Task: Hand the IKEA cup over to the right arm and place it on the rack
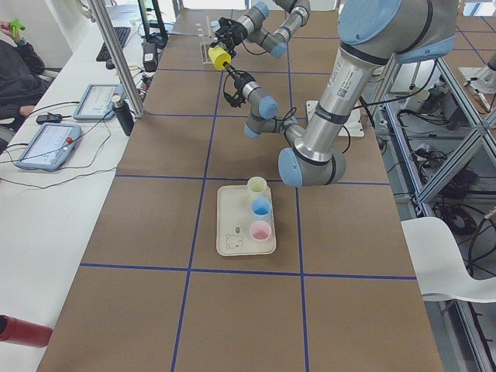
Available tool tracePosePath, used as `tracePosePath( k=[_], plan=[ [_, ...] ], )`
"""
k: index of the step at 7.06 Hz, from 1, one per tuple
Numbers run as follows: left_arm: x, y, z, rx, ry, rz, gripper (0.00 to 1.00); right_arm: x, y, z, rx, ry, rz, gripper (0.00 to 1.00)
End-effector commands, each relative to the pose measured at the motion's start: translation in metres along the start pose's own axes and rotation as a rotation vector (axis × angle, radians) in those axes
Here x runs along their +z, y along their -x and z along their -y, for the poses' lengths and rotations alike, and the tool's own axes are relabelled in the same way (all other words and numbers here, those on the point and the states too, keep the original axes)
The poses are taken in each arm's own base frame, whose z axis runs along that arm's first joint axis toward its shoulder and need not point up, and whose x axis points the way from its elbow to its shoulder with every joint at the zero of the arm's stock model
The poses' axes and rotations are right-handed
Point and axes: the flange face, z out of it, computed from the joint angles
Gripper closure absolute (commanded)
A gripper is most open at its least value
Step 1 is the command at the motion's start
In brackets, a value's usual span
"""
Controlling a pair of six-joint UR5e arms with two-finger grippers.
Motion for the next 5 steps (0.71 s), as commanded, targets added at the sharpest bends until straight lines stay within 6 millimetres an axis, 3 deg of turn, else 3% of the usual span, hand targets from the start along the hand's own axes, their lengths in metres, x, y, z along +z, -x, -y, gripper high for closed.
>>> tracePosePath(
  k=[1, 2, 3, 4, 5],
  plan=[
    [0.0027, -0.0011, -0.0030, -0.003, 0.003, -0.006, 1.00, -0.0001, -0.0002, 0.0002, 0.000, -0.001, 0.000, 0.18],
    [0.0020, -0.0009, -0.0025, -0.003, 0.004, -0.005, 1.00, -0.0006, -0.0001, -0.0008, 0.001, 0.003, 0.005, 0.53],
    [-0.0016, -0.0001, -0.0001, -0.001, 0.007, -0.003, 0.68, -0.0009, -0.0009, -0.0004, 0.001, 0.003, 0.003, 1.00],
    [-0.0028, 0.0004, 0.0014, 0.041, 0.003, -0.002, 0.01, -0.0012, -0.0013, 0.0007, -0.006, 0.002, 0.002, 1.00],
    [-0.0034, 0.0000, 0.0010, 0.096, 0.008, -0.005, 0.00, -0.0016, -0.0016, 0.0019, -0.008, 0.000, 0.001, 1.00]
  ],
)
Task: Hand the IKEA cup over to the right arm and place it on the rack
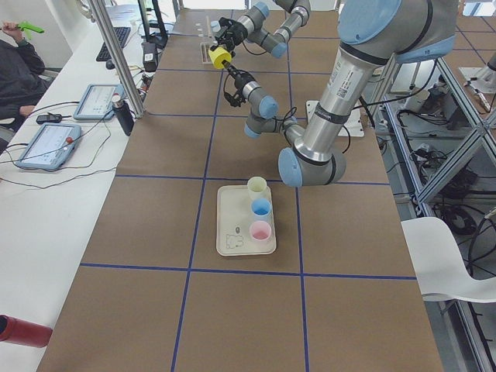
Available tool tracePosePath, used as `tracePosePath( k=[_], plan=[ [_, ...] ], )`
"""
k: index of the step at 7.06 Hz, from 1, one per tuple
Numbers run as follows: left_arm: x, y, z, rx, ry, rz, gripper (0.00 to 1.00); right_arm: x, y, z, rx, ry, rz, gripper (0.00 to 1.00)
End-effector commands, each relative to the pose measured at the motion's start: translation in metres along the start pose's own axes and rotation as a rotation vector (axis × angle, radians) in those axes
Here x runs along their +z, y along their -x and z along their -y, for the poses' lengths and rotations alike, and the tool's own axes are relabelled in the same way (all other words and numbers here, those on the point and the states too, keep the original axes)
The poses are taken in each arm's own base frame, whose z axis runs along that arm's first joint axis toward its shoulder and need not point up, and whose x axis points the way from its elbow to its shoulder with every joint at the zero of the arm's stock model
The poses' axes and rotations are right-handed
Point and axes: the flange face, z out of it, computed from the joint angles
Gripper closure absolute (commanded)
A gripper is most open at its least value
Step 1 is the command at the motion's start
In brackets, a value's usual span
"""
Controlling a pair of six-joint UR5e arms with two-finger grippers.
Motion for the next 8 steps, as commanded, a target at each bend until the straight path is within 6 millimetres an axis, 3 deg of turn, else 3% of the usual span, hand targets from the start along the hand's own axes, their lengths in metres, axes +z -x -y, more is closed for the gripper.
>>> tracePosePath(
  k=[1, 2, 4, 6, 8],
  plan=[
    [-0.003, 0.000, 0.002, 0.056, 0.003, 0.001, 0.00, -0.001, 0.001, 0.003, -0.005, -0.005, 0.001, 1.00],
    [-0.003, 0.001, 0.002, 0.058, 0.002, 0.002, 0.00, -0.002, 0.005, 0.012, -0.014, -0.019, 0.007, 1.00],
    [-0.005, -0.005, 0.003, 0.161, 0.010, -0.001, 0.00, -0.012, 0.017, 0.059, -0.143, -0.097, 0.002, 1.00],
    [-0.007, -0.003, 0.006, 0.284, 0.005, 0.011, 0.00, -0.051, -0.023, 0.128, -0.400, -0.215, -0.159, 1.00],
    [-0.011, -0.004, 0.013, 0.341, -0.009, 0.022, 0.00, -0.106, -0.044, 0.161, -0.632, -0.332, -0.374, 1.00]
  ],
)
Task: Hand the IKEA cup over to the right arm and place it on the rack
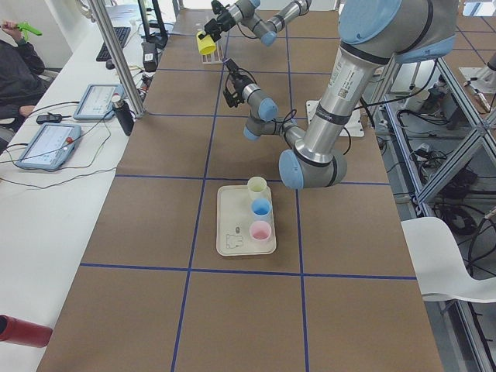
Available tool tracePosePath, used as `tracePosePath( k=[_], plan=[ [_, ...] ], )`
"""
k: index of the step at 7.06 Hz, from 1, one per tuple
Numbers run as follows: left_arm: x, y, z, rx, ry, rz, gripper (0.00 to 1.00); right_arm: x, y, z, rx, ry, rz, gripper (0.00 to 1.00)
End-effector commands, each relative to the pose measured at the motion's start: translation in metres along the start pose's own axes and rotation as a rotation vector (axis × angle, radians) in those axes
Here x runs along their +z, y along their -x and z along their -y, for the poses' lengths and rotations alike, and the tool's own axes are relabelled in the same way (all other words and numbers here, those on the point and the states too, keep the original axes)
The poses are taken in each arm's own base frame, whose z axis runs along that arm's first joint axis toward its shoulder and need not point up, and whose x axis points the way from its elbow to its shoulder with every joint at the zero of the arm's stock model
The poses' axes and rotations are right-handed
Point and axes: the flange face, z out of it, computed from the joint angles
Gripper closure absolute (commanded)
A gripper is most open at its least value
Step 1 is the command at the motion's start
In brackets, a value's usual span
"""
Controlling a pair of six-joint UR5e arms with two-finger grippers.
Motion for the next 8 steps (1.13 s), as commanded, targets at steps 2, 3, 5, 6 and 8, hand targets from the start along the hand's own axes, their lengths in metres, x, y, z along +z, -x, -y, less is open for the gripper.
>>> tracePosePath(
  k=[2, 3, 5, 6, 8],
  plan=[
    [-0.025, 0.009, 0.024, 0.270, -0.041, 0.070, 0.00, -0.050, -0.058, 0.035, -0.415, -0.165, -0.342, 1.00],
    [-0.031, 0.003, 0.022, 0.376, -0.054, 0.114, 0.00, -0.058, -0.077, 0.039, -0.507, -0.166, -0.392, 1.00],
    [-0.035, -0.048, 0.005, 0.516, -0.050, 0.269, 0.00, -0.064, -0.095, 0.042, -0.601, -0.159, -0.436, 1.00],
    [-0.043, -0.079, 0.010, 0.565, -0.023, 0.369, 0.00, -0.068, -0.103, 0.044, -0.629, -0.156, -0.454, 1.00],
    [-0.064, -0.159, 0.032, 0.723, 0.073, 0.702, 0.00, -0.077, -0.122, 0.048, -0.736, -0.139, -0.499, 1.00]
  ],
)
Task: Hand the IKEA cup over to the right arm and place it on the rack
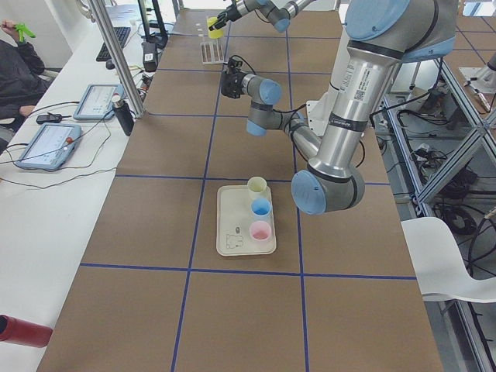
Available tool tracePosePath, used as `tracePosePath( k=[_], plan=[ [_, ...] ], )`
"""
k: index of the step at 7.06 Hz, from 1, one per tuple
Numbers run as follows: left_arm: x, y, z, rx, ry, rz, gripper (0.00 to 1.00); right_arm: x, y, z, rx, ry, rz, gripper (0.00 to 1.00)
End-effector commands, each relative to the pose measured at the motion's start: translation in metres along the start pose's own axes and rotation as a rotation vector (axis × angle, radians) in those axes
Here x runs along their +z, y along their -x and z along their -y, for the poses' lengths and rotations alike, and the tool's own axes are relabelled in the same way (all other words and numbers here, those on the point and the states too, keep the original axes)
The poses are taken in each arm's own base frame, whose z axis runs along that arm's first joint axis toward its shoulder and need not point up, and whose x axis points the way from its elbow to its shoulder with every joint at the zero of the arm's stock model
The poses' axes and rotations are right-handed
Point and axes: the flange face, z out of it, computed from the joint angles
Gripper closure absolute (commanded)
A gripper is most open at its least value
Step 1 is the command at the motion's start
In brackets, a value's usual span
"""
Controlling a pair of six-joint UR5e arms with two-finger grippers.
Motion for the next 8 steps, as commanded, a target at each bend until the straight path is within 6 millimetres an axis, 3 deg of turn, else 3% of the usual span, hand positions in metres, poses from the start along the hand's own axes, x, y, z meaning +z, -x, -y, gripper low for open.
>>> tracePosePath(
  k=[1, 5, 8],
  plan=[
    [-0.047, -0.026, 0.045, 0.190, 0.112, 0.265, 0.00, -0.001, -0.026, -0.011, -0.084, 0.011, -0.036, 1.00],
    [-0.049, -0.016, 0.045, 0.198, 0.117, 0.297, 0.00, -0.015, -0.075, -0.019, -0.202, -0.010, -0.033, 1.00],
    [-0.049, -0.016, 0.045, 0.195, 0.117, 0.297, 0.00, 0.003, -0.081, -0.033, -0.219, 0.013, -0.058, 1.00]
  ],
)
